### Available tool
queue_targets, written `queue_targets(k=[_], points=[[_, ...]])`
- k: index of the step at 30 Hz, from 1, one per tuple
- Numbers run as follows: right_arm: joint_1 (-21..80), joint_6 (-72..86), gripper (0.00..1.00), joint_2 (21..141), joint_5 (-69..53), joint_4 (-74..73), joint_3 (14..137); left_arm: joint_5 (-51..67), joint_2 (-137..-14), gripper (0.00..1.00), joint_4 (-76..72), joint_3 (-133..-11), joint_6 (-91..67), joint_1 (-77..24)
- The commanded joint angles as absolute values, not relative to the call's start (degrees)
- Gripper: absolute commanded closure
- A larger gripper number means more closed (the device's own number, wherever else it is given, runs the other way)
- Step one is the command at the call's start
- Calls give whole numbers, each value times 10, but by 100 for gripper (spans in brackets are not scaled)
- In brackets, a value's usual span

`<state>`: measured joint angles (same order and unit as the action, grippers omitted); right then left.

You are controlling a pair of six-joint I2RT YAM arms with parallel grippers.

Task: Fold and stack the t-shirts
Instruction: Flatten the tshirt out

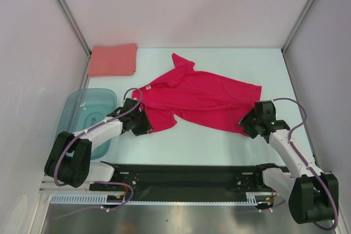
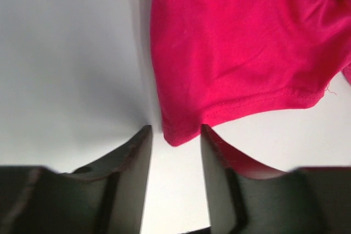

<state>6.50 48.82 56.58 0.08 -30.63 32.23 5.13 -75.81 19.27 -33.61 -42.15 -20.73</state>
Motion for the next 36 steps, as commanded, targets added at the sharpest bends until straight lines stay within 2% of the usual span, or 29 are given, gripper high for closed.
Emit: queue_targets(k=[1, 3, 12, 21, 36], points=[[56, 472, 48, 554, -1, -317, 339, 56, -793, 57, 181, -332, -426, -210], [49, 470, 48, 547, -1, -322, 339, 58, -800, 61, 178, -333, -426, -210], [23, 468, 48, 541, 19, -330, 323, 51, -773, 99, 178, -328, -415, -210], [-70, 483, 53, 556, 23, -320, 289, 76, -695, 100, 192, -347, -390, -223], [-62, 572, 53, 572, 5, -265, 228, 99, -657, 100, 207, -378, -382, -231]])
